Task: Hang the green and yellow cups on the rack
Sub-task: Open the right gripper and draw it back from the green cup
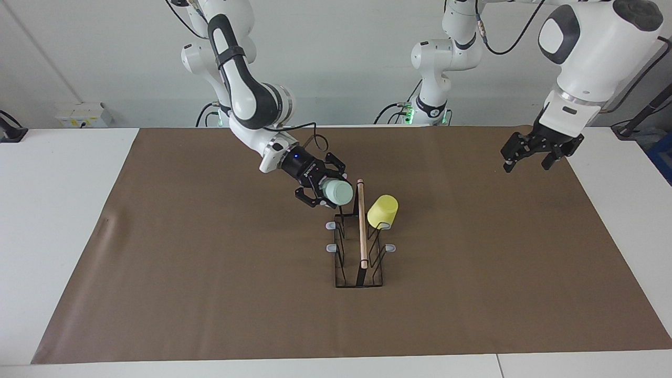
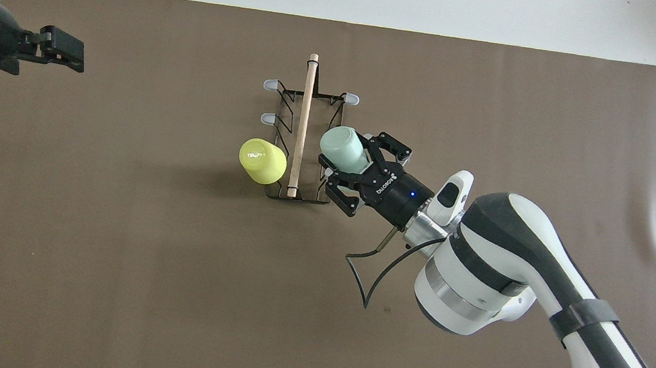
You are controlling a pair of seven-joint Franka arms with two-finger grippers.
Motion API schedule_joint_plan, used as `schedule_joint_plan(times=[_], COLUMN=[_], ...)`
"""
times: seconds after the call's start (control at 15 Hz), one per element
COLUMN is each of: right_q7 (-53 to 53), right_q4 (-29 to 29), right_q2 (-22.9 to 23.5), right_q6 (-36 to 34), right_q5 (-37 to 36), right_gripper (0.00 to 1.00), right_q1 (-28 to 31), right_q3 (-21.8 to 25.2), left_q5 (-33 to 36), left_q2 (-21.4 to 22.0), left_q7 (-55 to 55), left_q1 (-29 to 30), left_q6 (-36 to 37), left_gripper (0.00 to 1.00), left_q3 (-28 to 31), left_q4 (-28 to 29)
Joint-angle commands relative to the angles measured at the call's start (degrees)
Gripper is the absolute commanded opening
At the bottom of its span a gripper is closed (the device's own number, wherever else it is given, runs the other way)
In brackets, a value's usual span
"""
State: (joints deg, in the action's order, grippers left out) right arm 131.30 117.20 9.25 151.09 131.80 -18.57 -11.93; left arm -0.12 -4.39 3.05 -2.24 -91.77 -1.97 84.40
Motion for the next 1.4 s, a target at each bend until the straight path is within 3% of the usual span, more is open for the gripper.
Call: schedule_joint_plan(times=[0.0, 0.2, 0.4, 0.74, 1.34], right_q7=[2.1, 2.1, 2.3, 3.6, 11.9], right_q4=[-2.8, -2.5, -2.2, 0.5, 3.0], right_q2=[1.8, 2.3, 2.5, 2.4, 5.4], right_q6=[2.7, 3.1, 3.2, 2.9, -1.8], right_q5=[2.1, 2.0, 2.2, 3.5, 5.8], right_gripper=[0.00, 0.00, 0.00, 0.00, 0.00], right_q1=[-0.4, -0.3, -0.4, -0.4, 0.7], right_q3=[-0.1, -0.1, -0.1, -0.1, -0.1], left_q5=[-0.8, -0.9, -0.9, -0.9, -0.9], left_q2=[4.1, 7.1, 10.0, 11.2, 11.8], left_q7=[-1.6, -3.0, -3.3, -4.1, -3.7], left_q1=[-0.6, 0.0, 0.5, 1.9, 1.6], left_q6=[3.9, 7.2, 3.0, -2.5, -1.0], left_gripper=[1.00, 1.00, 1.00, 1.00, 1.00], left_q3=[0.5, -0.3, -0.3, -1.5, -1.4], left_q4=[1.7, 3.1, 9.3, 13.4, 13.2])
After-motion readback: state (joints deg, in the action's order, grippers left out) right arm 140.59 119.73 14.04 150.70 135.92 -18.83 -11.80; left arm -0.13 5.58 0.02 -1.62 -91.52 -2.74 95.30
